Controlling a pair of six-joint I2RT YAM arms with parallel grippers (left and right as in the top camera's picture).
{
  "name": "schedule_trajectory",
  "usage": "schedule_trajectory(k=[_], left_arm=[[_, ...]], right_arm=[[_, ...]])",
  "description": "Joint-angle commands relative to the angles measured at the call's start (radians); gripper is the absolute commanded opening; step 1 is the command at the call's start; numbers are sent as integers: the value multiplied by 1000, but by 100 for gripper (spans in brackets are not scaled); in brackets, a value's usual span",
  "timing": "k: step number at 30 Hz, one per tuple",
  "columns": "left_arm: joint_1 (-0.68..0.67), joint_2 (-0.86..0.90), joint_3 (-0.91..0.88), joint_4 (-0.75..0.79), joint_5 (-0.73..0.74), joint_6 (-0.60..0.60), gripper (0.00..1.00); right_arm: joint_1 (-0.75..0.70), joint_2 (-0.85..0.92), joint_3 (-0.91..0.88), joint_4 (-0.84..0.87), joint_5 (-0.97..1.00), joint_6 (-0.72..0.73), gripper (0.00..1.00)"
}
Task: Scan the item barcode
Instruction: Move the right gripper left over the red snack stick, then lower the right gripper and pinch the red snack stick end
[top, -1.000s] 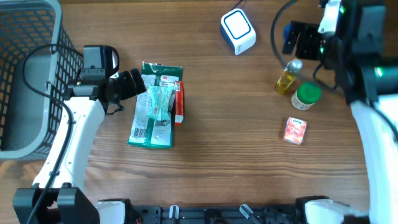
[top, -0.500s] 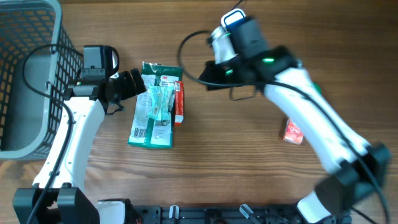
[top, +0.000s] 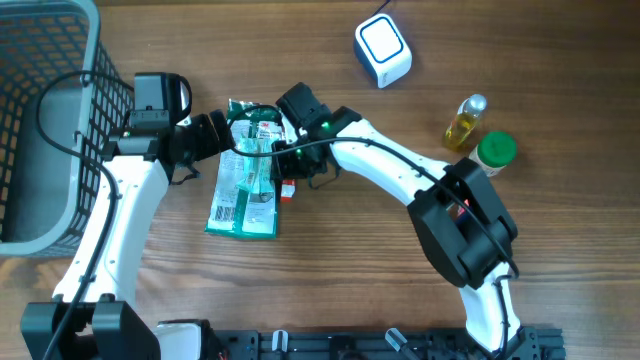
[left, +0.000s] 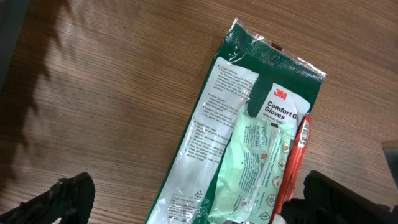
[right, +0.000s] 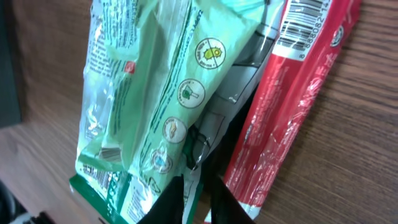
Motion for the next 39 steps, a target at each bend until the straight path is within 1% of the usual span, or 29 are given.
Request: schedule_trajectory(k=[1,4,12,22,24,25,27,31,36,38,39], left_arm=[[3,-2,10,3,-10,-11,100],[3,-2,10,3,-10,-11,100],[3,-2,10,3,-10,-11,100],[3,-2,10,3,-10,-11,100],[3,-2,10,3,-9,-11,100],[3,-2,10,3,-10,-11,100],[3,-2,10,3,-10,-11,100],[3,-2,10,3,-9,-11,100],[3,-2,10,3,-10,-11,100],[3,-2,10,3,-10,-11,100],[3,-2,10,3,-10,-11,100]], right_arm=[[27,21,-25,5,130,46,14],[47,21,-44,7,197,47,14],[47,21,-47,-47,197,44,15],[47,21,-47,-82,252,42,15],[47,21,-47,-82,251,73,15],[47,21,-47,-81,248,73,15],[47,21,-47,-59,225,75,20],[47,21,-47,3,82,75,22],[49,23,-47,53,132,76,12],[50,23,-47,57,131,79,11],[52,23,-47,57,133,95,12]])
